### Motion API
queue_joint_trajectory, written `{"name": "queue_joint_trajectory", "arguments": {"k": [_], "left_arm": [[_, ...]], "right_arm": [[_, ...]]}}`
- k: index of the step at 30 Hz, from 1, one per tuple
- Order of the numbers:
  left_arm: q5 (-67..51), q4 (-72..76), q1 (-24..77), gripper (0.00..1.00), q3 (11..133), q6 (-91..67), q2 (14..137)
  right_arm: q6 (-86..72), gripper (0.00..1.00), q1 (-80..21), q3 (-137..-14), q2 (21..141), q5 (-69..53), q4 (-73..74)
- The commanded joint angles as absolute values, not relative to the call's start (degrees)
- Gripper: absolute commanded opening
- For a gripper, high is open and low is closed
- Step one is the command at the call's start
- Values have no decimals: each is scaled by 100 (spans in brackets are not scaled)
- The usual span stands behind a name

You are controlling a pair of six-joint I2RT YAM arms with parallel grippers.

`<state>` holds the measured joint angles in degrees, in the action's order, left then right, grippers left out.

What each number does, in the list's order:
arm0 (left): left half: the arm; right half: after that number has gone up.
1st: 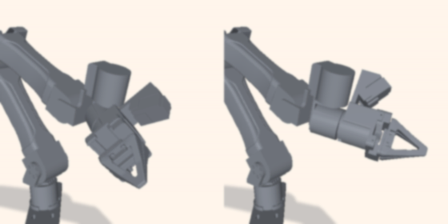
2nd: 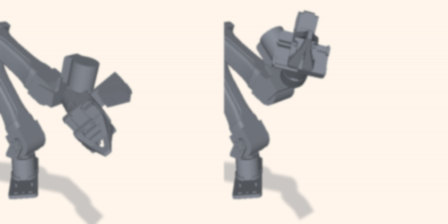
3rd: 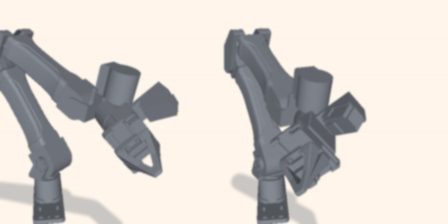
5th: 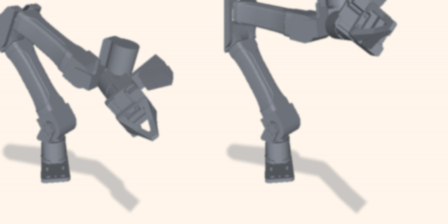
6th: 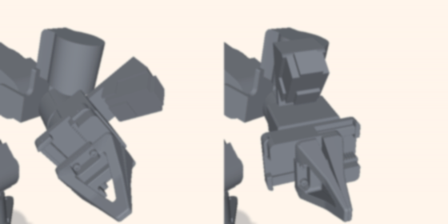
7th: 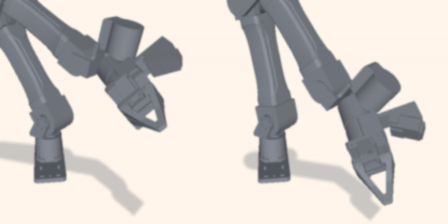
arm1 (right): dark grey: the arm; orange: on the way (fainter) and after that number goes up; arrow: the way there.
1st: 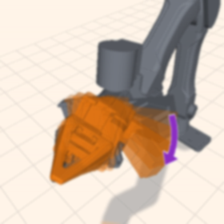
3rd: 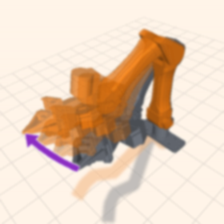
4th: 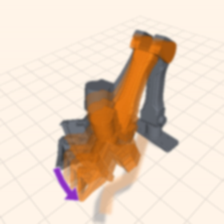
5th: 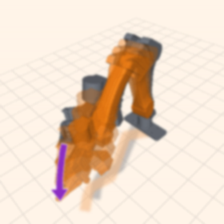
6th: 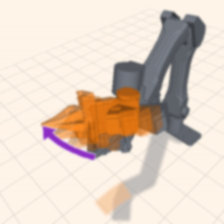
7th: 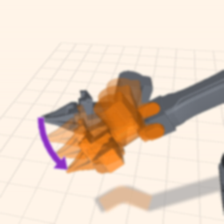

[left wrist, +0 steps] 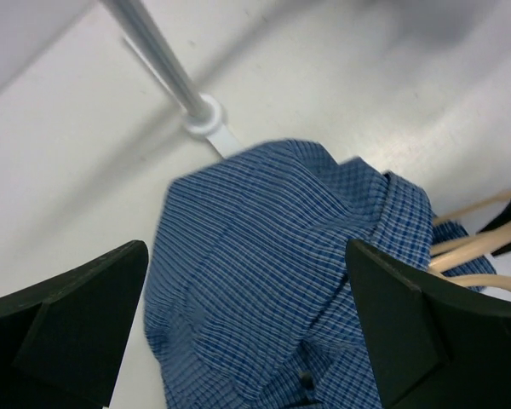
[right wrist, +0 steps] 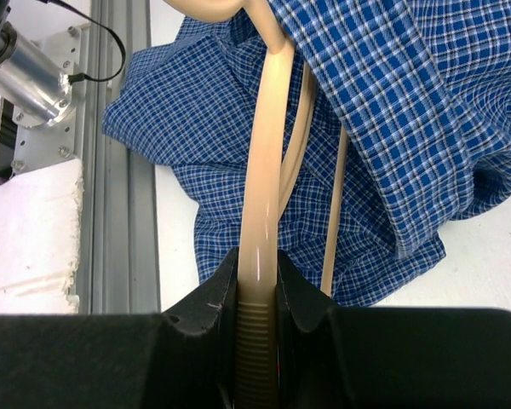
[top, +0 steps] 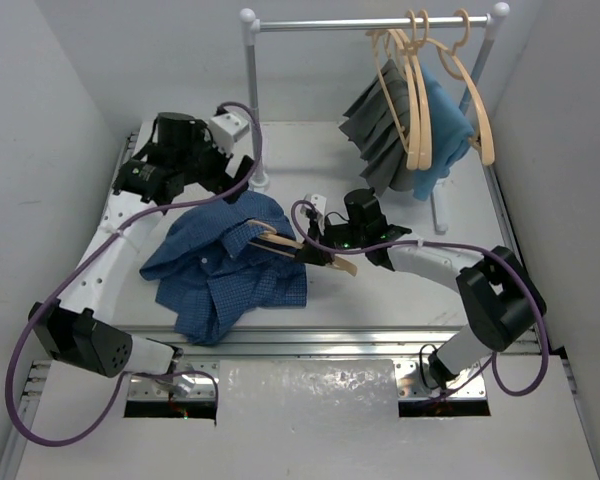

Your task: Place the shirt on the hanger

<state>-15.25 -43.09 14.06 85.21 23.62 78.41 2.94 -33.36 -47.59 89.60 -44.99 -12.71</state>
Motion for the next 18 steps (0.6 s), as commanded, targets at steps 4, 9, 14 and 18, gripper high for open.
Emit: {"name": "queue_joint_trajectory", "arguments": {"k": [4,9,14,18], "left_arm": [[-1853,-4148,397,100,8667,2608,7314],[-2118,-4332,0,85,6633,4840,6164],[-1654,-3544,0,80,4908,5247,5607],[-1354,-2586,0,90,4246,5510,5897]], "right_arm": [[-175,0,-3182,-5062,9237,-4869,-2048],[-308,0,-3050,-5229,9220,-4896,-2013],[-290,0,-3050,-5326,9132,-4930,-1907],[-282,0,-3050,-5396,9132,-4966,-1872]]}}
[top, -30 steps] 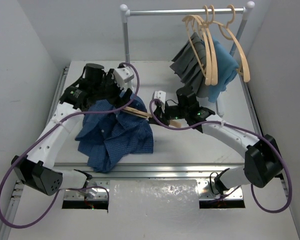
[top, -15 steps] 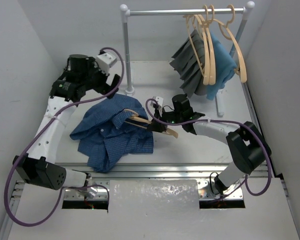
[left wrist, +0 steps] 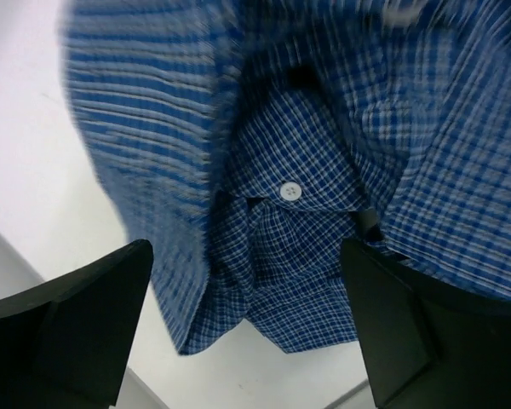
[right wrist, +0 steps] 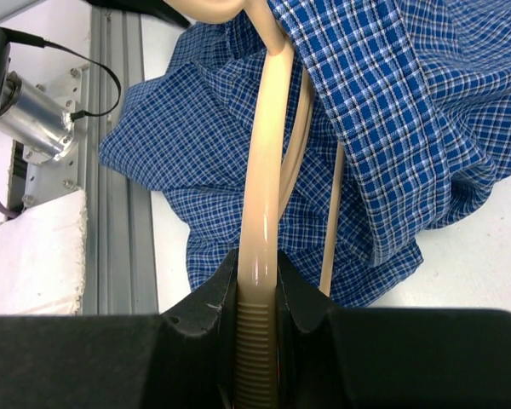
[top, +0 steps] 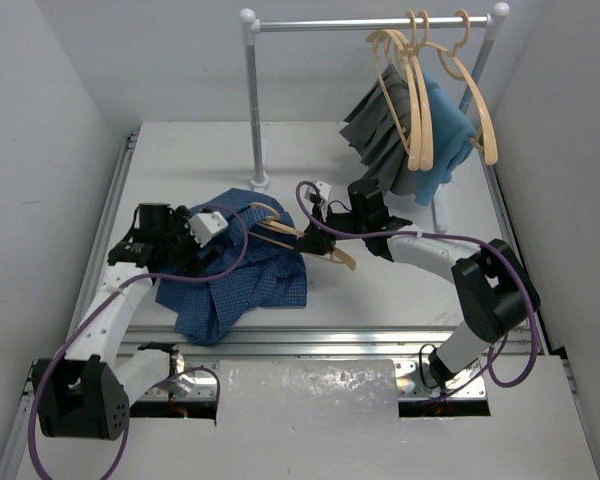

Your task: Place the shirt on the hanger

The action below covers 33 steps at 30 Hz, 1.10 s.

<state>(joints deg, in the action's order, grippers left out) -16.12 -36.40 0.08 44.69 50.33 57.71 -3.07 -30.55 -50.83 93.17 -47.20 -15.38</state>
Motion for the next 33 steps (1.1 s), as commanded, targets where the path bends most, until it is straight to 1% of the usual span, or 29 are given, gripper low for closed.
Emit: {"name": "queue_joint_trajectory", "arguments": {"k": [1,2,4,7,8,9,13,16,18,20,22,27,31,33], "left_arm": [[-1301,-2306,0,92,4202,5528,5984],[-1127,-2181,0,92,4192,5459,6168],[-889,-1645,0,88,4192,5196,6336],[-396,-933,0,53,4105,5037,6600],[-204,-749,0,16,4131,5019,6688],[-124,-669,0,1,4166,4984,6706],[-184,-624,0,0,4517,4860,6496],[-736,-712,0,0,5060,4860,6451],[-835,-930,0,0,5403,4790,6582],[-1044,-1281,0,0,6051,4667,6811],[-1221,-1774,0,0,6405,4711,6803],[-1599,-2205,0,0,6617,5097,6565],[-1898,-2838,-211,0,7591,5045,6749],[-2047,-3224,-211,0,8030,5089,6890]], "right_arm": [[-229,0,-3050,-5440,9141,-4914,-1672],[-159,0,-3050,-5519,9149,-4870,-1566],[-62,0,-3050,-5563,9141,-4790,-1398],[-44,0,-3050,-5537,9097,-4799,-1380],[-44,0,-3050,-5528,9079,-4816,-1380],[-44,0,-3050,-5520,9070,-4825,-1362],[333,0,-3111,-5677,9018,-4737,-933],[562,0,-3129,-5713,8965,-4807,-774],[650,0,-3155,-5704,8869,-4843,-817],[703,0,-3208,-5678,8755,-4825,-896],[738,0,-3252,-5634,8517,-4799,-993],[440,0,-3270,-5458,8008,-5001,-1730],[317,0,-3208,-5484,7963,-4825,-1889],[45,0,-3103,-5493,8041,-4869,-2284]]}}
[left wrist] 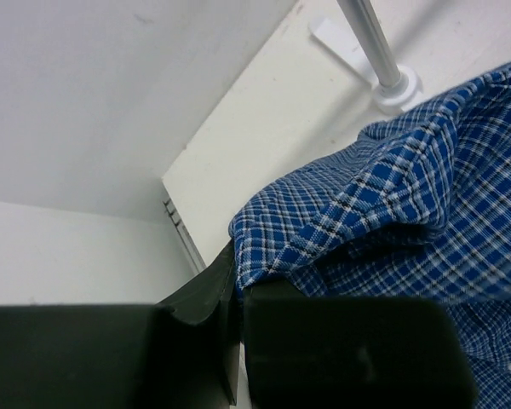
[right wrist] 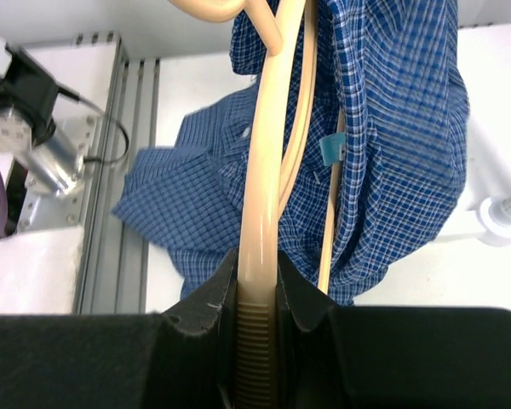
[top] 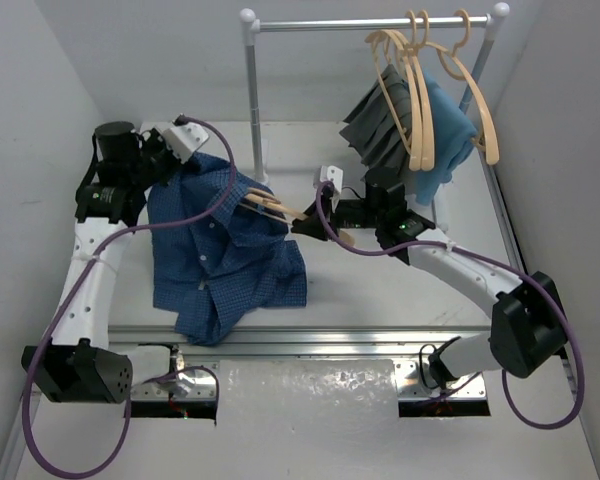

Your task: Place the shirt on the hanger

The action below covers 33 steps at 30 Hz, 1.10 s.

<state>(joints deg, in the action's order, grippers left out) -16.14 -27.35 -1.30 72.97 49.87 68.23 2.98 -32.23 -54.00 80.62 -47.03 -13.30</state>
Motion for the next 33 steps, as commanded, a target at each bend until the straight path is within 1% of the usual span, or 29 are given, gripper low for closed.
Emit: {"name": "queue_joint_trajectory", "arguments": {"k": [1,2,4,5,6,7,8,9,10,11,12,14,17,19,20,22,23,24,25,26,28,30,33], "left_arm": [[-2048,-3313,-211,0,8146,5080,6917],[-1987,-3374,-220,0,8243,5054,6952],[-1777,-3401,-228,0,8463,5036,7013],[-1714,-3393,-229,2,8507,5010,7031],[-1618,-3375,-229,17,8517,4992,7075],[-1582,-3375,-229,27,8499,5001,7093],[-1539,-3375,-229,38,8456,4992,7136],[-1486,-3375,-220,58,8368,4966,7224],[-1424,-3331,-220,67,8324,4792,7259],[-1380,-3314,-220,78,8262,4660,7364],[-1328,-3296,-220,93,8244,4528,7417],[-1310,-3244,-211,98,8262,4116,7505],[-1432,-3050,-202,98,8445,3501,7497],[-1932,-3207,-167,97,8604,3279,7453],[-2055,-3286,-2,90,8631,3122,7366],[-1874,-3427,525,80,8439,3059,7225],[-1698,-3454,1041,77,8081,3076,7085],[-1627,-3550,1168,76,7938,3059,7075],[-1582,-3551,1204,76,7815,3024,7093],[-1008,-3298,1204,76,7509,2902,7101],[-259,-2955,1195,77,7095,2848,7075],[244,-2821,1195,81,7040,2839,7101],[202,-2638,1204,87,7058,2699,7163]], "right_arm": [[-174,0,-3042,-5537,8042,-4826,-2390],[-515,0,-2971,-5607,8155,-4747,-2434],[-763,0,-2778,-5792,8348,-4580,-2303],[-756,0,-2743,-5792,8376,-4527,-2198],[-669,0,-2742,-5670,8385,-4405,-2267],[-711,0,-2742,-5556,8385,-4421,-2268],[-816,0,-2742,-5407,8359,-4482,-2668],[-965,0,-2777,-5109,8350,-4526,-2924],[-1176,0,-2873,-4985,8324,-4535,-3353],[-1204,0,-2944,-4801,8315,-4466,-3470],[-1178,0,-3005,-4755,8314,-4369,-3515],[-1204,0,-3154,-4685,8393,-4210,-3656],[-1494,0,-3173,-4641,8621,-4140,-3937],[-1617,0,-3173,-4658,8710,-3956,-3964],[-1669,0,-3182,-4658,8788,-3798,-3990],[-1854,0,-3173,-4658,8850,-3692,-4104],[-1915,0,-3182,-4667,8894,-3613,-4165],[-2029,0,-3182,-4702,8982,-3586,-4201],[-2082,0,-3182,-4746,9043,-3569,-4123],[-2100,0,-3190,-4877,9174,-3525,-3948],[-2109,0,-3190,-4957,9281,-3481,-3903],[-2205,0,-3199,-4922,9395,-3472,-4007],[-2276,0,-3208,-4904,9466,-3489,-4166]]}}
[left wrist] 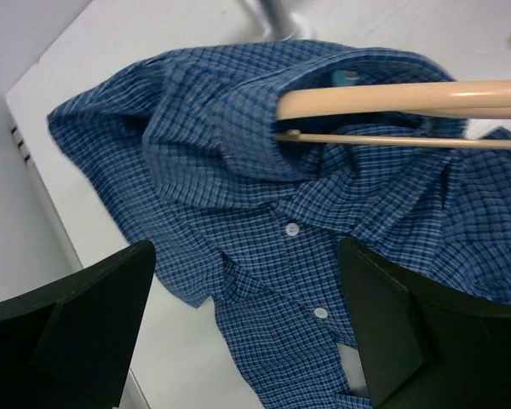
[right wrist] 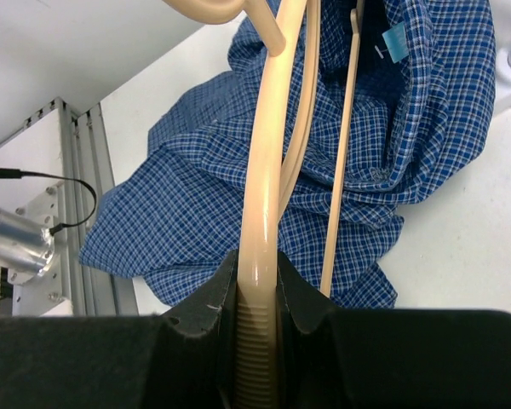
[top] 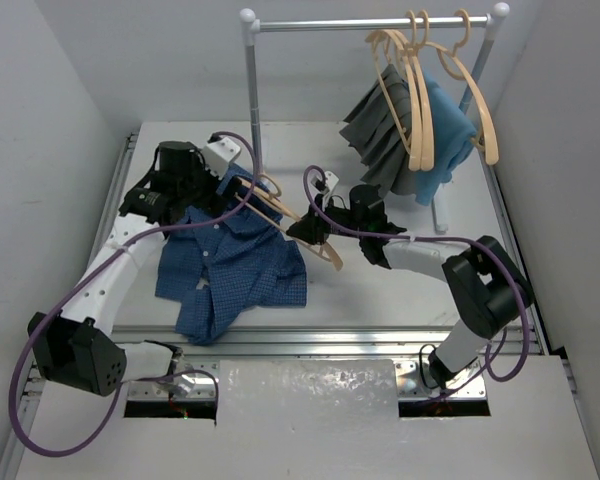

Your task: Place the shirt on the hanger

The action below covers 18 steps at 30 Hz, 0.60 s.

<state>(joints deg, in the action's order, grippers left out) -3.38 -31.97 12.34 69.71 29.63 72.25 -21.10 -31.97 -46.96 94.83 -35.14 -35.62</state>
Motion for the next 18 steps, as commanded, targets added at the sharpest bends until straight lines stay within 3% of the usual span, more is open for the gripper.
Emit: {"name": "queue_joint_trajectory", "arguments": {"k": [1,9,18], "left_arm": [[272,-2532,1213,87,7014,2655,7241],[439,-1249,1213,83,6364,2348,7988],[563,-484,1204,69,6460,1873,8648]], "right_arm": [[-2276,0,-3234,-4922,9501,-3489,-4175],[-2338,0,-3261,-4930,9545,-3480,-4280],[-2408,0,-3278,-5019,9642,-3568,-4333]]}}
